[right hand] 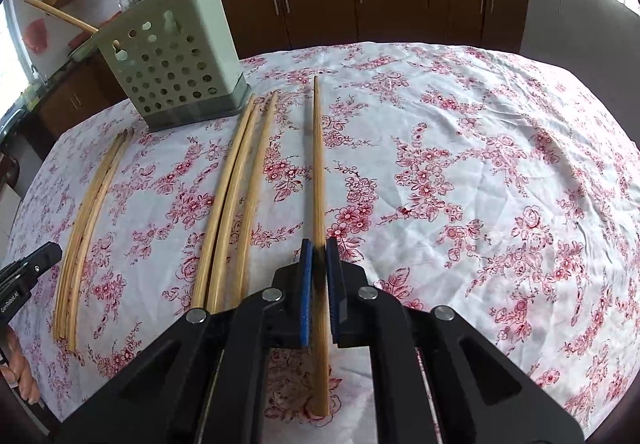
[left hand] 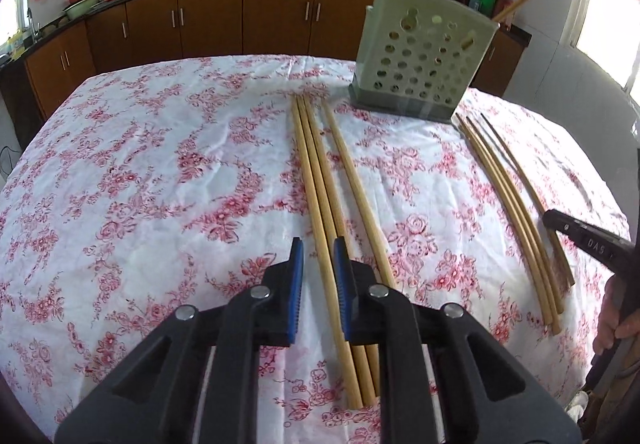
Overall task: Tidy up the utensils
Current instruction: 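Close the right tool on a bamboo chopstick while the left tool grasps another chopstick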
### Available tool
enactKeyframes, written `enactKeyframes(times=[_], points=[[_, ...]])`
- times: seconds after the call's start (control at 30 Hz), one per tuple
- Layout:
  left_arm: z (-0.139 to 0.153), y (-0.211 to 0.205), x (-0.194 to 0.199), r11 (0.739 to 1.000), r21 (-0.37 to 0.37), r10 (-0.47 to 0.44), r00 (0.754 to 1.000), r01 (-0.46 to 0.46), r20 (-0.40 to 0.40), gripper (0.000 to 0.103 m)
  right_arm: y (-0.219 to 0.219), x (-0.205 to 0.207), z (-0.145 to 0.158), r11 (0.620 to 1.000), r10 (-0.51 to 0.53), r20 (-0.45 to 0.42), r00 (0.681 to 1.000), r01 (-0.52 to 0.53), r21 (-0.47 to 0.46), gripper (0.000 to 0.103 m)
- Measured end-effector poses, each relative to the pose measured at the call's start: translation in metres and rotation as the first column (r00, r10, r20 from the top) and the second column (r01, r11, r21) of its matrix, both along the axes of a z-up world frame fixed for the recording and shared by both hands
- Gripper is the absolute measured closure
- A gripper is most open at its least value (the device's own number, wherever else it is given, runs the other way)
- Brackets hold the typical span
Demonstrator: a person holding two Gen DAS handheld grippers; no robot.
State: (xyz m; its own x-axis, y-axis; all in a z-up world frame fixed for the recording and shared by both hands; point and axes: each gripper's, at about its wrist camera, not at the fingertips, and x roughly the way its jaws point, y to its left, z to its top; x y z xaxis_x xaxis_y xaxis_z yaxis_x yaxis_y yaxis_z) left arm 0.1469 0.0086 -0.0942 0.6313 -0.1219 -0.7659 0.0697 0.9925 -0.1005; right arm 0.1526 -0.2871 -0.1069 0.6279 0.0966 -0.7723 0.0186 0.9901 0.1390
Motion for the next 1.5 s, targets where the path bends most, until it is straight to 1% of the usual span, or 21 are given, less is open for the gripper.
enactKeyframes(times=[0.2, 0.27, 0.3, 0.43, 0.47, 0.53, 0.63, 0.73, 0.83, 0.87, 1.0, 1.3, 1.5], points=[[-0.004, -0.002, 0.000, 1.000, 0.022, 0.000, 1.000, 0.000, -0.005, 0.086, 0.000, 0.000, 0.000, 1.000, -0.001, -0.004, 1.000, 0.001, -0.004, 0.095], [-0.005, -0.002, 0.001, 0.999, 0.032, -0.002, 1.000, 0.002, -0.006, 0.086, 0.000, -0.002, 0.000, 1.000, 0.001, -0.007, 1.000, -0.001, -0.012, 0.095], [-0.007, -0.003, 0.002, 0.999, 0.046, 0.004, 1.000, -0.003, -0.019, 0.087, 0.001, -0.003, 0.000, 1.000, 0.003, -0.008, 1.000, -0.003, -0.019, 0.095], [-0.009, -0.004, 0.001, 0.998, 0.069, 0.006, 1.000, -0.005, -0.014, 0.087, 0.001, -0.008, 0.000, 1.000, 0.009, -0.011, 1.000, -0.010, -0.018, 0.095], [-0.009, -0.004, 0.001, 0.998, 0.065, 0.006, 1.000, -0.005, -0.015, 0.087, 0.001, -0.009, 0.000, 1.000, 0.012, -0.011, 1.000, -0.012, -0.015, 0.095], [-0.009, -0.002, 0.003, 0.997, 0.071, 0.012, 1.000, -0.011, -0.014, 0.093, 0.003, -0.010, 0.000, 1.000, 0.018, -0.007, 1.000, -0.018, -0.022, 0.095], [-0.009, 0.007, 0.015, 0.996, 0.081, 0.035, 0.999, -0.034, -0.019, 0.094, 0.003, -0.006, 0.000, 1.000, 0.015, -0.009, 1.000, -0.016, -0.019, 0.095], [-0.009, 0.024, 0.029, 0.992, 0.106, 0.075, 0.997, -0.074, -0.012, 0.094, -0.005, 0.003, 0.000, 0.999, -0.029, 0.011, 1.000, 0.030, -0.038, 0.095], [-0.008, 0.044, 0.041, 0.989, 0.097, 0.110, 0.994, -0.109, -0.011, 0.094, -0.014, 0.012, -0.001, 0.995, -0.062, 0.033, 0.998, 0.065, -0.080, 0.095], [-0.008, 0.049, 0.044, 0.988, 0.096, 0.119, 0.993, -0.117, -0.011, 0.092, -0.016, 0.015, -0.002, 0.993, -0.068, 0.032, 0.997, 0.071, -0.092, 0.095], [-0.008, 0.066, 0.047, 0.991, 0.035, 0.131, 0.991, -0.130, -0.014, 0.091, -0.021, 0.016, -0.004, 0.993, -0.072, 0.042, 0.997, 0.076, -0.085, 0.094], [-0.006, 0.070, 0.049, 0.991, -0.024, 0.133, 0.991, -0.134, -0.018, 0.091, -0.021, 0.016, -0.004, 0.993, -0.072, 0.042, 0.997, 0.075, -0.086, 0.094], [-0.006, 0.070, 0.049, 0.991, -0.012, 0.133, 0.991, -0.134, -0.017, 0.091, -0.020, 0.016, -0.004, 0.994, -0.072, 0.042, 0.997, 0.075, -0.085, 0.094]])
